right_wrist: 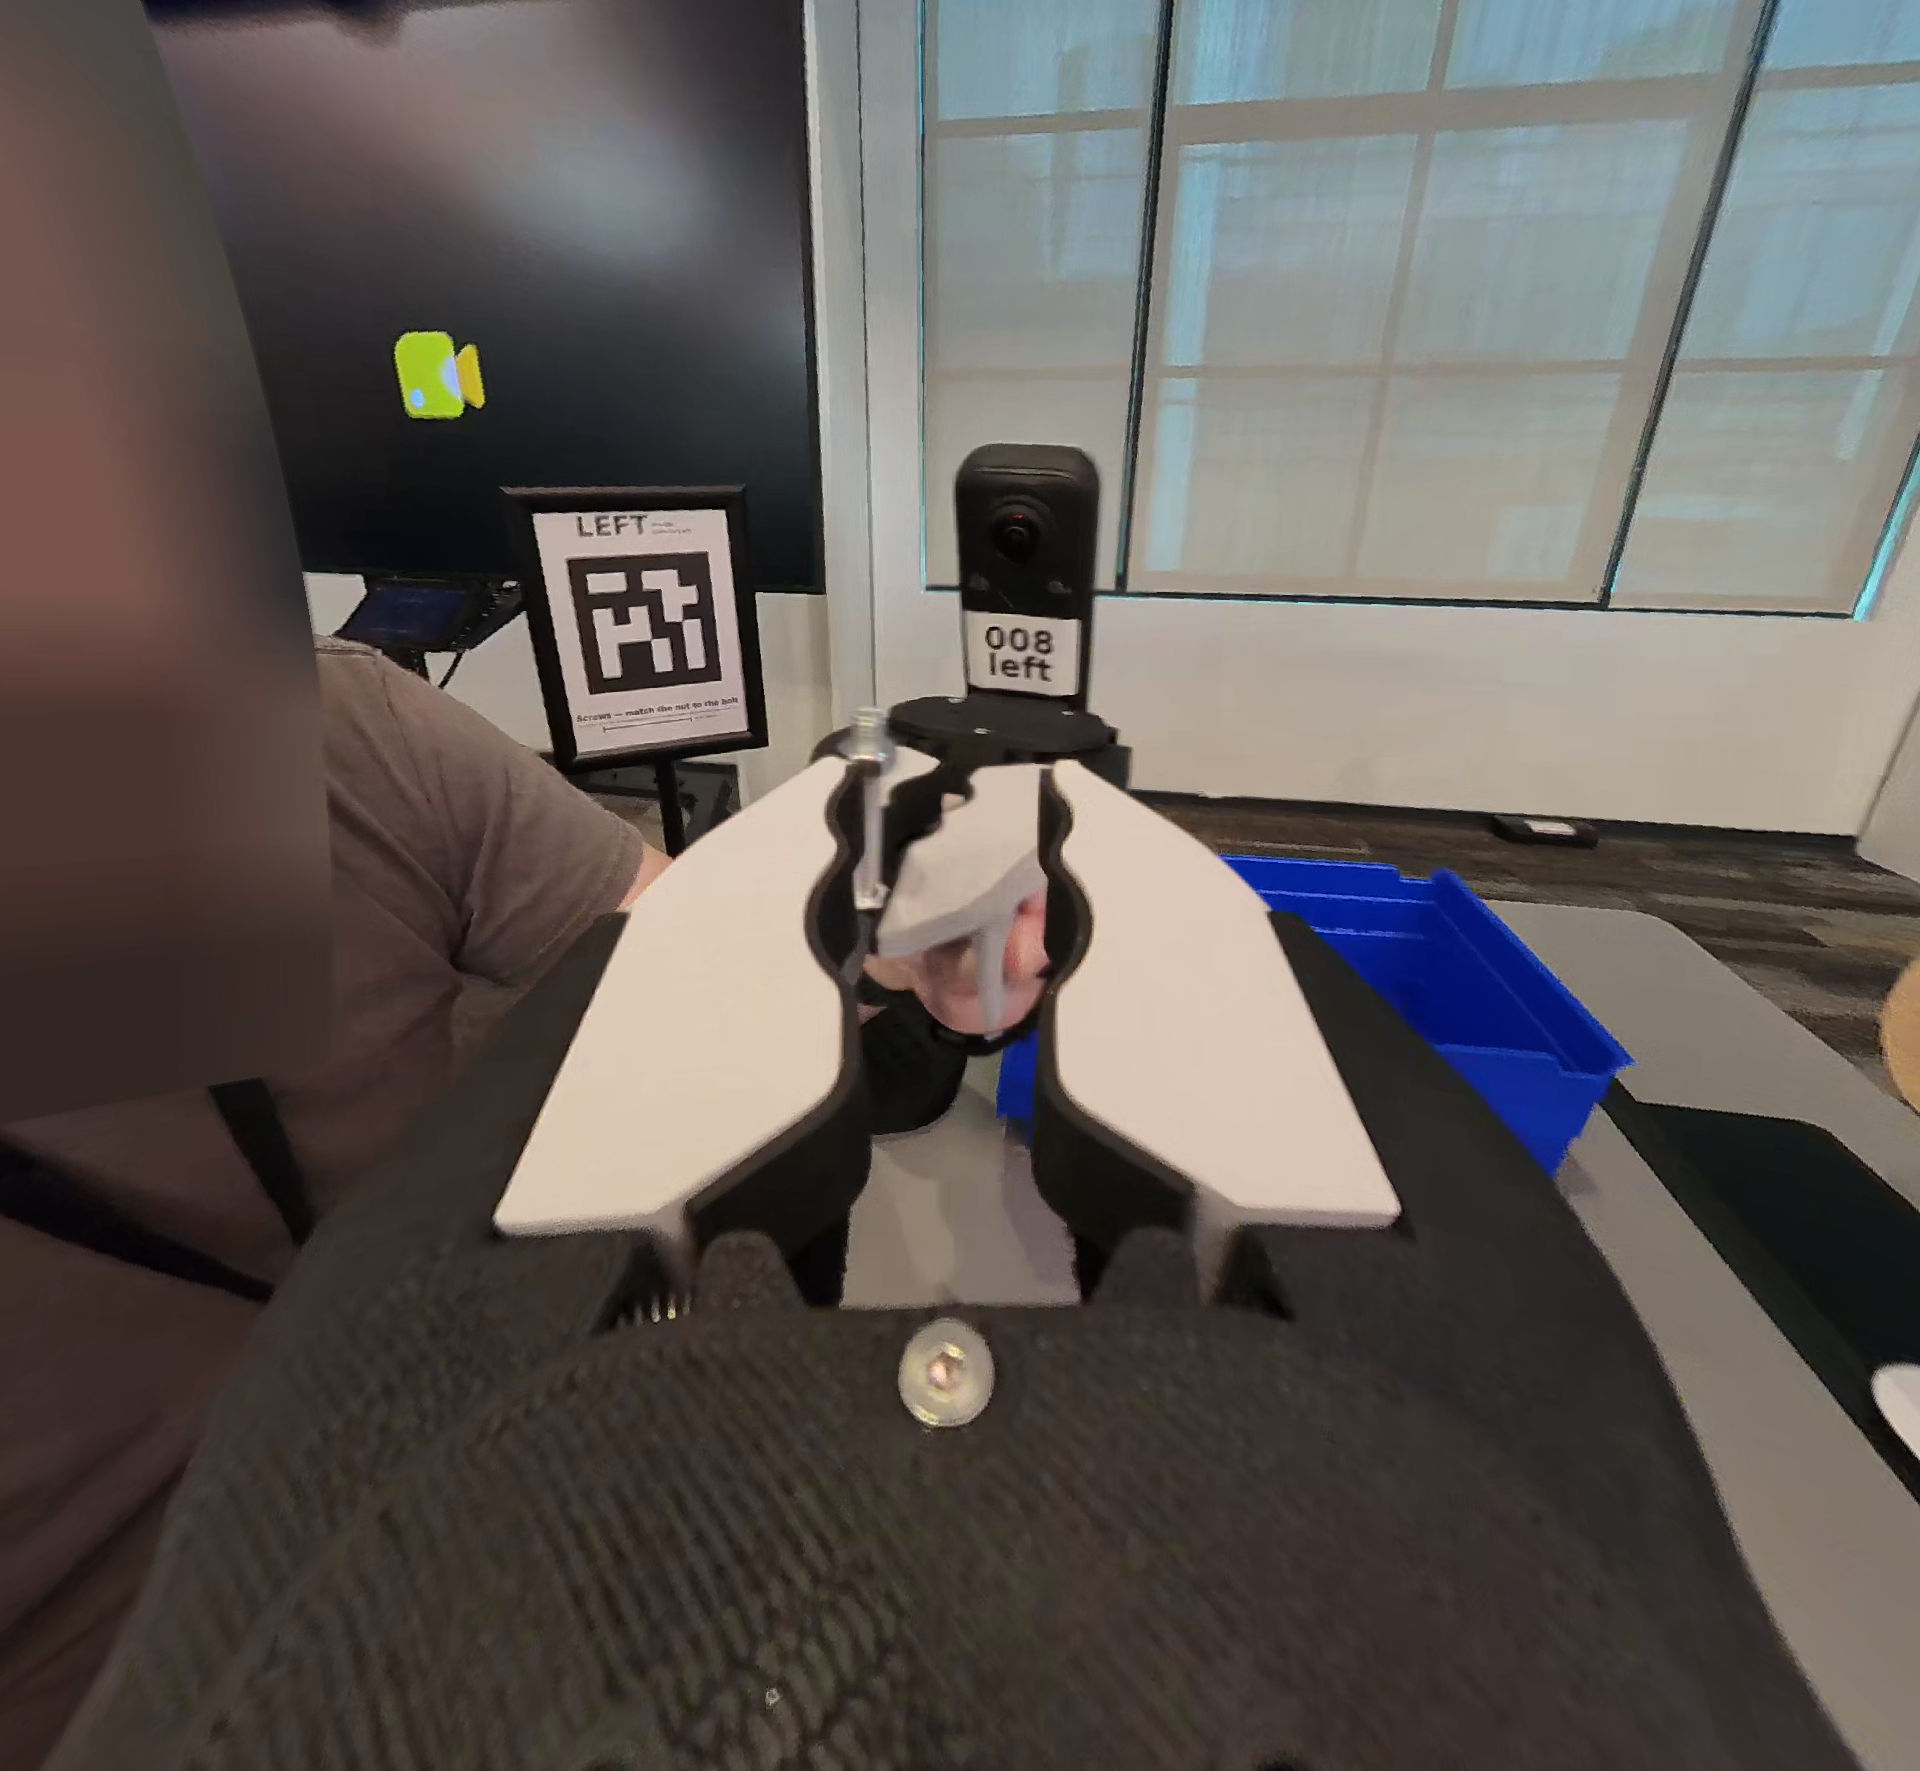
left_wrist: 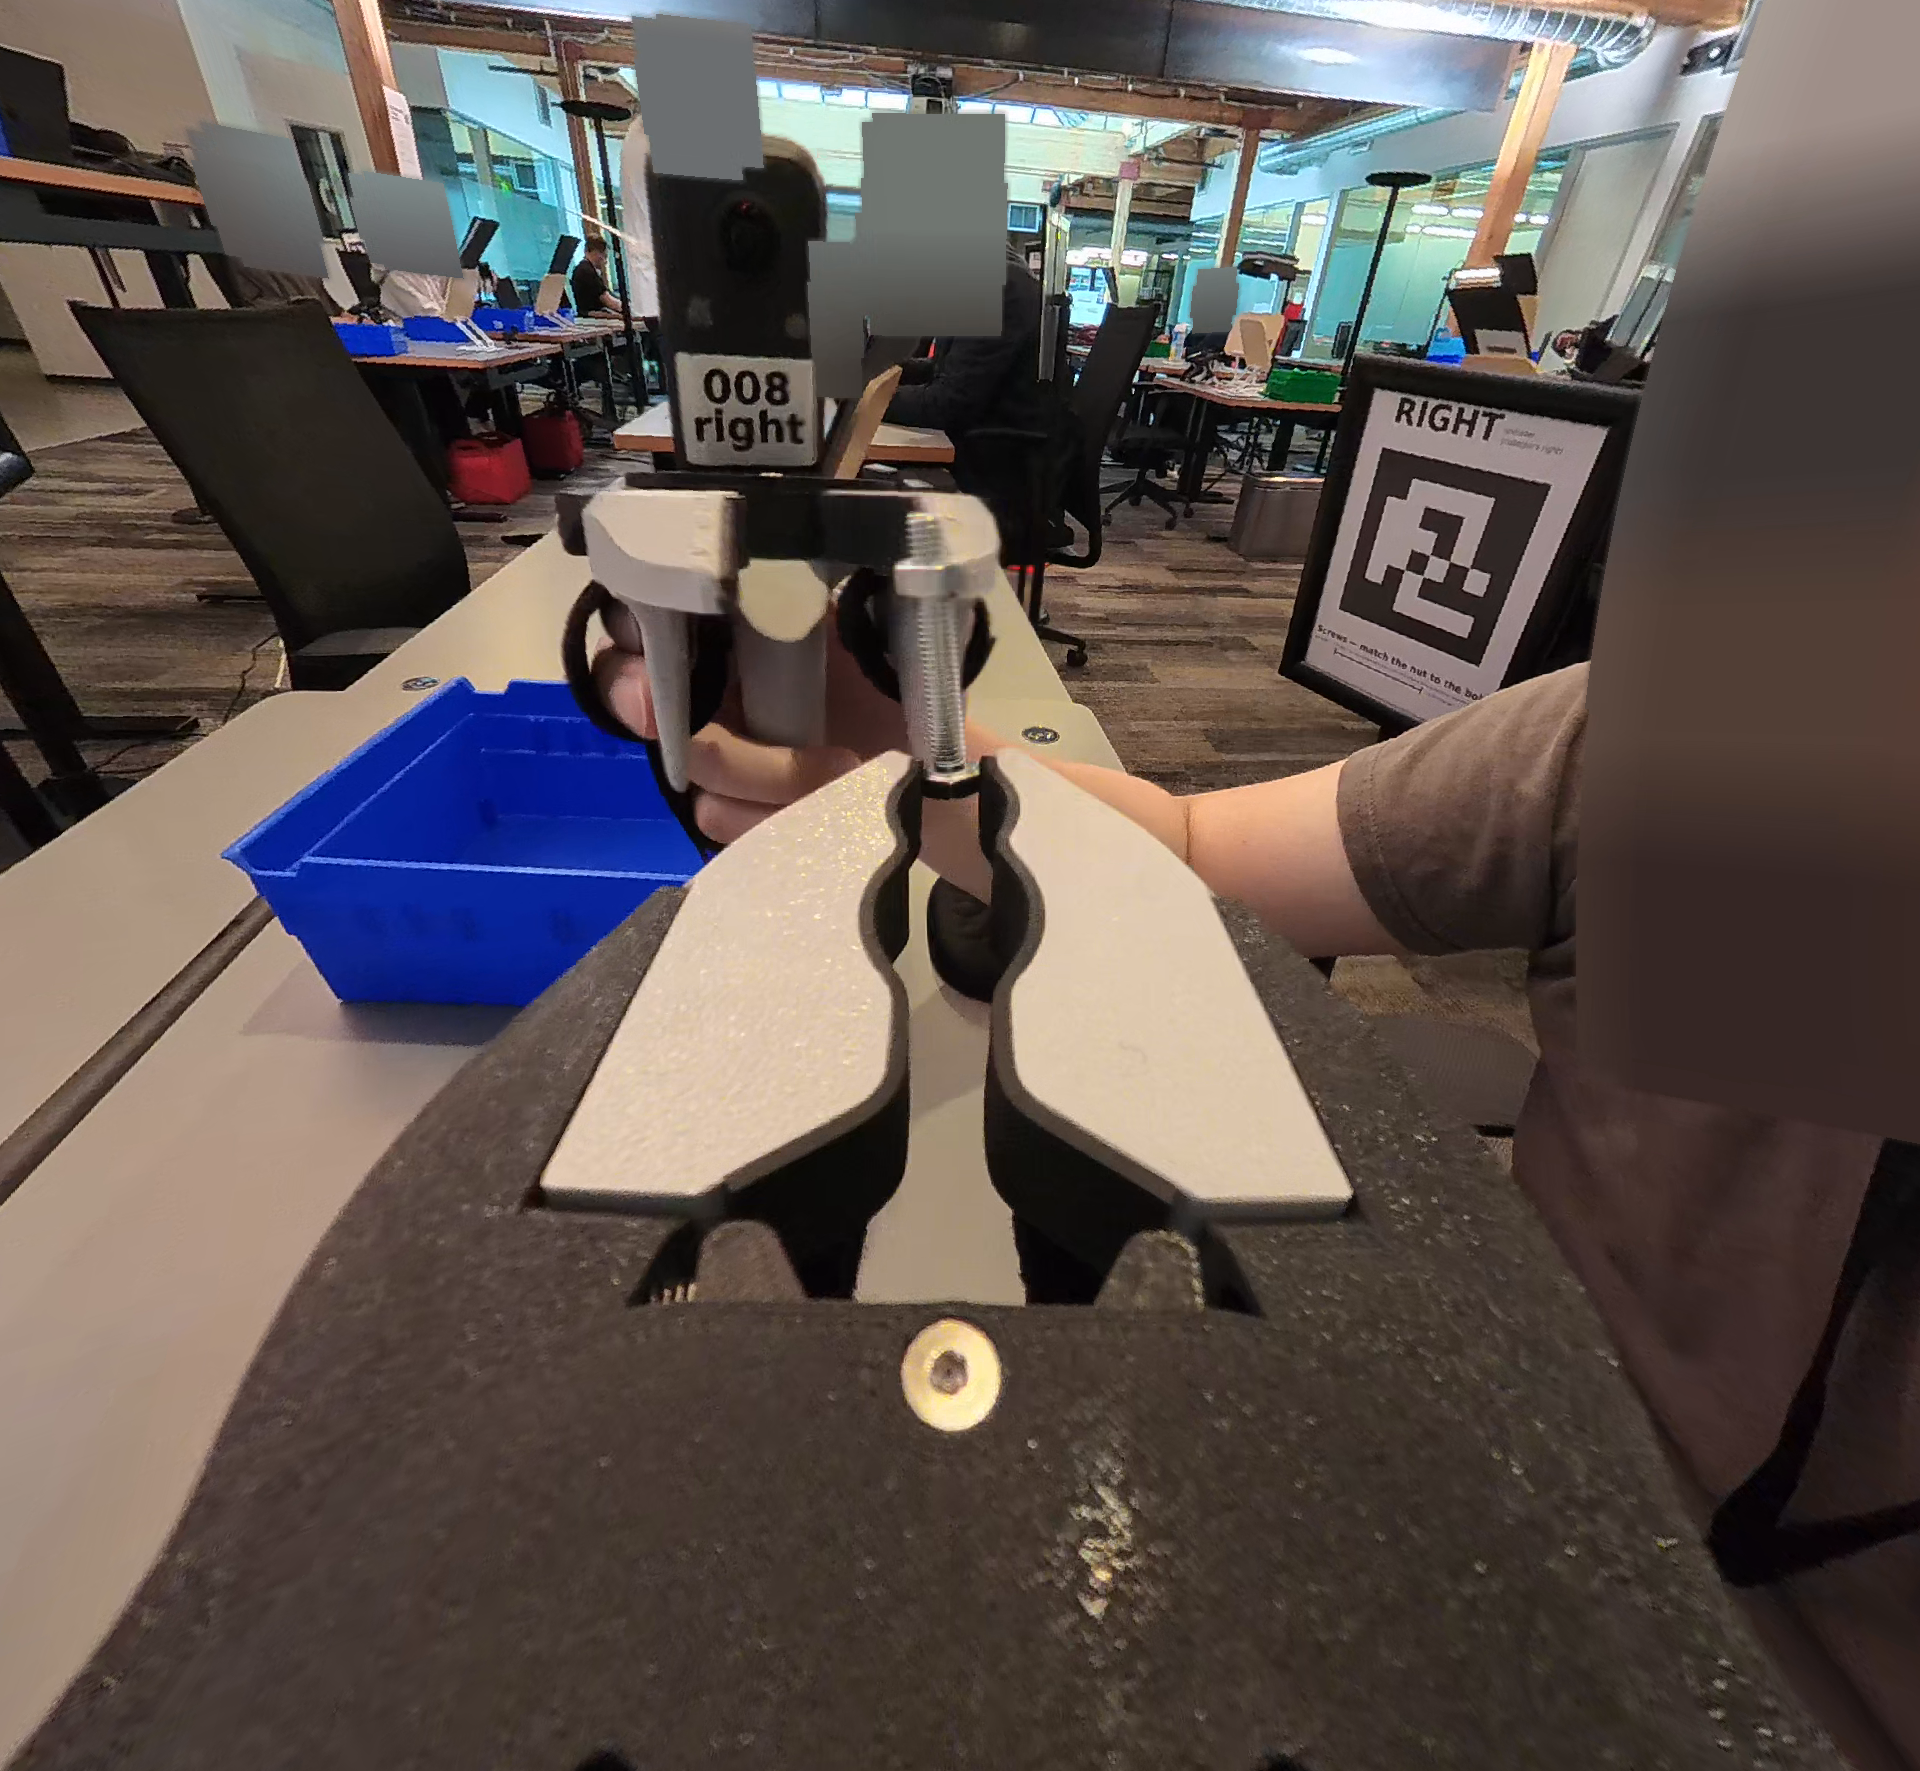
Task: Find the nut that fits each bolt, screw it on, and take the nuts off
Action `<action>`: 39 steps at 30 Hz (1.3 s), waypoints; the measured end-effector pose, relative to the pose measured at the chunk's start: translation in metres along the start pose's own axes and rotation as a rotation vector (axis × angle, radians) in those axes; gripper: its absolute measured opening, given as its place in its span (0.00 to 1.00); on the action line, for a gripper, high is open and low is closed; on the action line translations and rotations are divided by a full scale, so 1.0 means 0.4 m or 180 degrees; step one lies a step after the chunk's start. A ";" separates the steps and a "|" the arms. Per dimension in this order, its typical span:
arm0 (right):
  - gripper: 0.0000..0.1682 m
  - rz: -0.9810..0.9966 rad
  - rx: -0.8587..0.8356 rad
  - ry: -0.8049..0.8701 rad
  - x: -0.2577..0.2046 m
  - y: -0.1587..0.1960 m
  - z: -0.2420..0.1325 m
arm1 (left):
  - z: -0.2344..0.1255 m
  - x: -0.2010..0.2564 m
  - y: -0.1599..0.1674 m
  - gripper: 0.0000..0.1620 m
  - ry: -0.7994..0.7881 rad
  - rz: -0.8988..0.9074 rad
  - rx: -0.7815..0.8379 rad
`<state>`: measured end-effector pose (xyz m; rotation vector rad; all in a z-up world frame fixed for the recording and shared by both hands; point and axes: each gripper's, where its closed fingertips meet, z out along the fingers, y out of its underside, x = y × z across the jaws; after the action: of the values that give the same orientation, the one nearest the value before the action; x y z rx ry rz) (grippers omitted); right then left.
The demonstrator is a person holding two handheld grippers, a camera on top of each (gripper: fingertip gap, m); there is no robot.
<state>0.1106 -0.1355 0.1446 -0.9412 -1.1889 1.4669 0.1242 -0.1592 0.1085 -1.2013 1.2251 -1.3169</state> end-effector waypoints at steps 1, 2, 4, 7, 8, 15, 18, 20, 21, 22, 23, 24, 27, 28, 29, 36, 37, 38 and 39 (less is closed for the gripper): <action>0.19 0.0034 0.0041 0.0042 0.011 -0.005 -0.011 | -0.003 0.003 -0.003 0.06 0.0021 -0.0005 0.0017; 0.19 0.0084 0.0099 0.0069 0.020 -0.011 -0.021 | -0.004 0.004 -0.006 0.06 0.0037 -0.0014 0.0030; 0.19 0.0190 0.0234 -0.0011 0.017 -0.028 -0.031 | -0.005 -0.001 -0.006 0.06 -0.0009 -0.0008 0.0024; 0.19 0.0159 0.0199 -0.0076 -0.004 -0.028 -0.013 | -0.001 -0.004 0.001 0.06 -0.0018 -0.0022 -0.0007; 0.19 0.0109 0.0134 -0.0081 -0.011 -0.021 -0.003 | 0.001 -0.004 0.003 0.06 -0.0012 -0.0029 -0.0013; 0.20 -0.0054 -0.0047 0.0057 -0.011 -0.006 0.011 | 0.006 0.003 0.005 0.06 -0.0005 0.0009 -0.0039; 0.19 -0.0045 0.0003 0.0136 0.006 -0.018 -0.012 | -0.006 0.003 -0.009 0.06 -0.0020 0.0044 0.0016; 0.19 -0.0001 0.0084 0.0120 0.005 -0.030 -0.018 | -0.012 0.003 -0.017 0.06 -0.0025 0.0025 0.0048; 0.19 0.0015 0.0112 0.0069 -0.003 -0.035 -0.016 | -0.012 0.001 -0.016 0.06 -0.0048 0.0040 0.0037; 0.19 0.0007 0.0131 0.0021 -0.012 -0.038 -0.011 | -0.010 0.002 -0.014 0.06 -0.0051 0.0050 0.0018; 0.19 -0.0012 0.0125 -0.0009 -0.021 -0.038 -0.004 | -0.008 0.002 -0.012 0.06 -0.0051 0.0054 0.0013; 0.19 -0.0041 0.0089 -0.0015 -0.028 -0.034 0.004 | -0.005 0.004 -0.011 0.06 -0.0041 0.0050 0.0011; 0.19 -0.0144 -0.0019 0.0026 -0.034 -0.021 0.019 | 0.001 0.009 -0.007 0.06 -0.0014 0.0048 0.0002; 0.19 -0.0151 -0.0030 0.0042 -0.031 -0.019 0.019 | 0.002 0.012 -0.008 0.06 0.0007 0.0056 0.0011; 0.19 -0.0143 -0.0031 0.0052 -0.027 -0.019 0.015 | 0.001 0.018 -0.011 0.06 0.0042 0.0061 0.0032; 0.19 -0.0003 0.0214 -0.0034 -0.025 -0.048 -0.007 | -0.012 0.011 -0.025 0.06 -0.0017 0.0016 0.0066; 0.19 -0.0048 0.0182 -0.0044 -0.035 -0.047 0.002 | -0.010 0.009 -0.022 0.06 -0.0015 0.0010 0.0066; 0.19 -0.0105 0.0127 -0.0040 -0.042 -0.042 0.011 | -0.007 0.010 -0.019 0.06 -0.0001 0.0000 0.0068; 0.19 -0.0156 0.0064 -0.0024 -0.046 -0.034 0.019 | -0.004 0.012 -0.017 0.06 0.0025 -0.0012 0.0062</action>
<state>0.1101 -0.1549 0.1594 -0.8876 -1.1926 1.4421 0.1222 -0.1635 0.1155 -1.1864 1.2136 -1.3347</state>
